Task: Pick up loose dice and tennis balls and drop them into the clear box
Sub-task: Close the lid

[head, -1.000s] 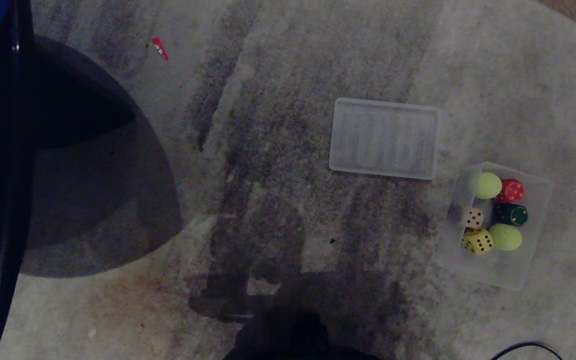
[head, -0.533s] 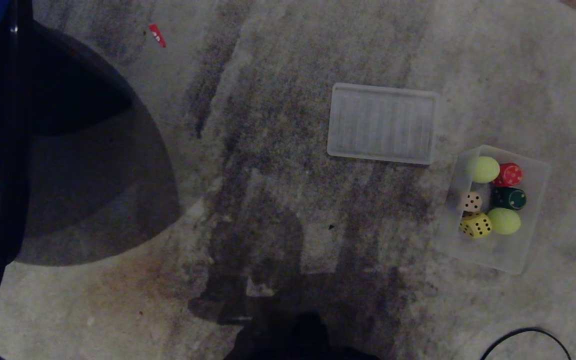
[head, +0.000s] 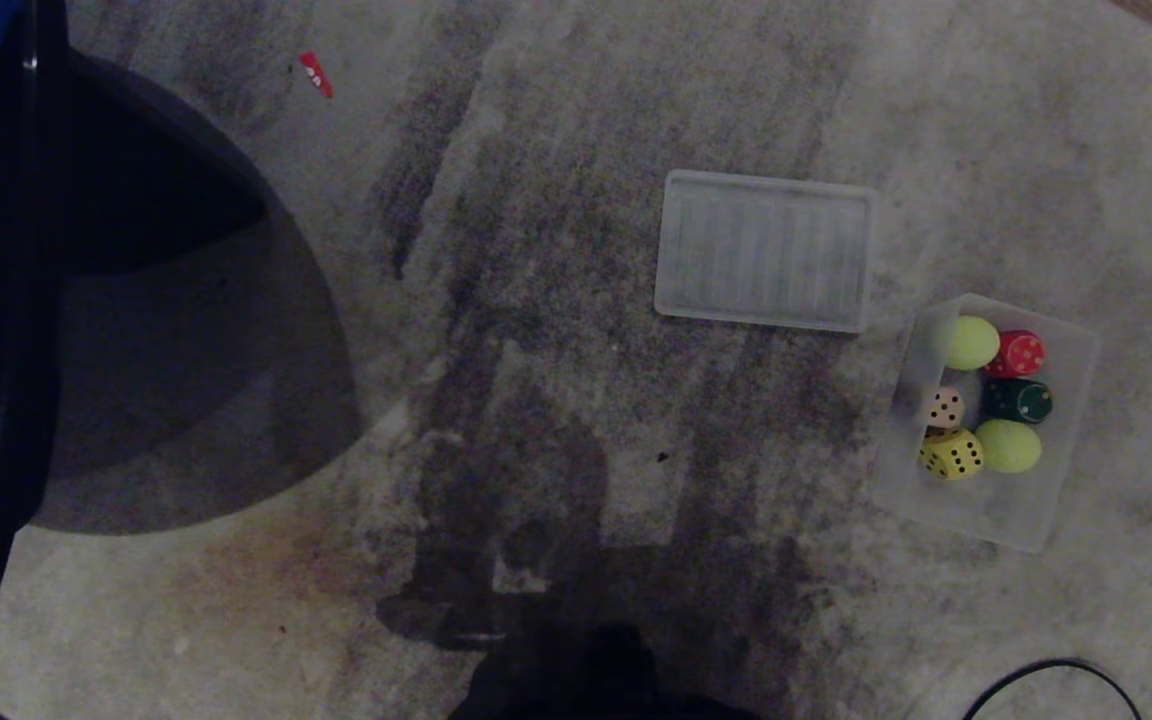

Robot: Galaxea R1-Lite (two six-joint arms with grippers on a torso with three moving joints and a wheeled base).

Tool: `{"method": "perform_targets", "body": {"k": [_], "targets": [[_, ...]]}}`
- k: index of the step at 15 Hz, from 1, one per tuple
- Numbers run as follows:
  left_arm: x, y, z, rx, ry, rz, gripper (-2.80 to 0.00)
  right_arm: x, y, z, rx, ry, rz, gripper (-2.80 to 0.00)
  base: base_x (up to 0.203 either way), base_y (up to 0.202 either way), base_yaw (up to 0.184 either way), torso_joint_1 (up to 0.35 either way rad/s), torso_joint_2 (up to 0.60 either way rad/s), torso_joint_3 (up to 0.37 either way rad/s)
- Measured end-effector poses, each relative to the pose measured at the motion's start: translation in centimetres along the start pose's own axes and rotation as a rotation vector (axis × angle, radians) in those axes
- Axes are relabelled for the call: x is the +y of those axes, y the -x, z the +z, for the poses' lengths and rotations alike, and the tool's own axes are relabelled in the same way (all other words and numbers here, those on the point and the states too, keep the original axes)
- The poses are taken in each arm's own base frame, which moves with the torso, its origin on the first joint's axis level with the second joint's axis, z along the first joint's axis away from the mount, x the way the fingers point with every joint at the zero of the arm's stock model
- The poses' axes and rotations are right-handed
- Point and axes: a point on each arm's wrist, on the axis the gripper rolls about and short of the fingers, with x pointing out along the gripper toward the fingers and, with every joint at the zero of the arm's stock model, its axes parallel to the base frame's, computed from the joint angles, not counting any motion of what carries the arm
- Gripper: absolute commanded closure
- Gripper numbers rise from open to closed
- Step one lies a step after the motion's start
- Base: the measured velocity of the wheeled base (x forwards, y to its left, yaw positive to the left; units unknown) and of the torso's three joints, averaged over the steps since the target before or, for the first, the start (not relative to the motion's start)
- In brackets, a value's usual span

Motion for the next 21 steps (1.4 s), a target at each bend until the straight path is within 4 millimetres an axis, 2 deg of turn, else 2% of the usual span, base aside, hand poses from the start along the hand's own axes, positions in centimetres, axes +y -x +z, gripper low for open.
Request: {"method": "perform_targets", "body": {"k": [21], "targets": [[0.00,0.00,0.00,0.000,0.005,0.002,0.00,0.00,0.00,0.00,0.000,0.000,0.001,0.00,0.000,0.000,0.000,0.000,0.00,0.007]]}}
